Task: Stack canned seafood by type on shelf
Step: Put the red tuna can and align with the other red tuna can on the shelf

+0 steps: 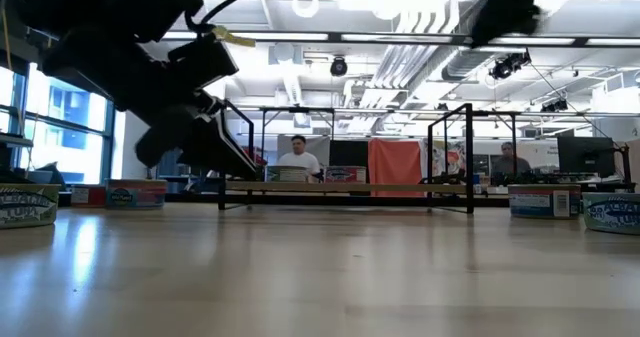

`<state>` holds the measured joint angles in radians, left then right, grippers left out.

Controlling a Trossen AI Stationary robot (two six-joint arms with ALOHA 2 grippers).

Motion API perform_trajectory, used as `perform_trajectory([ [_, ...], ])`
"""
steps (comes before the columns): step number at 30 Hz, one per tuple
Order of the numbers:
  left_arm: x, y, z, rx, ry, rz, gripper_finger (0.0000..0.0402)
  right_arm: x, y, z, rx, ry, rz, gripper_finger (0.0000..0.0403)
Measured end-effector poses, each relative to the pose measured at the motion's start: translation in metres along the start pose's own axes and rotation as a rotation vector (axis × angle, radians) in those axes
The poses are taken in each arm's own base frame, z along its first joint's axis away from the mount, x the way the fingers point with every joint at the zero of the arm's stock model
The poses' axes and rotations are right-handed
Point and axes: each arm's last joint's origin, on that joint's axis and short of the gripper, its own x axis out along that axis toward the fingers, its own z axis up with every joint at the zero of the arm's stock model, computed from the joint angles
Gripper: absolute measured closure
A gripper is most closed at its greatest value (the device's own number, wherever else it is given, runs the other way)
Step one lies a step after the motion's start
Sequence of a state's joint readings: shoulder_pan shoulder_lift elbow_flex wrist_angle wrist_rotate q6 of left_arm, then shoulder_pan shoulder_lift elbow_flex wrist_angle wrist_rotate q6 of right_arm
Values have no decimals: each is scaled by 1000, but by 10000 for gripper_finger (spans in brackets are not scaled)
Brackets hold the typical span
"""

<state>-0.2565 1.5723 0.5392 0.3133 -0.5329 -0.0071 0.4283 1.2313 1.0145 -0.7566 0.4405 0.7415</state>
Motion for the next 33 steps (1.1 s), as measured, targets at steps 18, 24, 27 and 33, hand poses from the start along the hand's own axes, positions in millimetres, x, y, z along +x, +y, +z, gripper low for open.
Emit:
perform_trajectory([
  [18,-17,-27,19,31,-152,-90,330,-12,39,-119,377,567,-417,341],
  [24,-21,-33,19,106,-168,-107,330,8,32,-136,414,638,-594,354],
  [27,-20,-32,21,157,-192,-97,330,19,30,-143,424,648,-631,363],
  [33,-21,-30,29,186,-263,-77,330,44,40,-147,452,693,-508,382],
])
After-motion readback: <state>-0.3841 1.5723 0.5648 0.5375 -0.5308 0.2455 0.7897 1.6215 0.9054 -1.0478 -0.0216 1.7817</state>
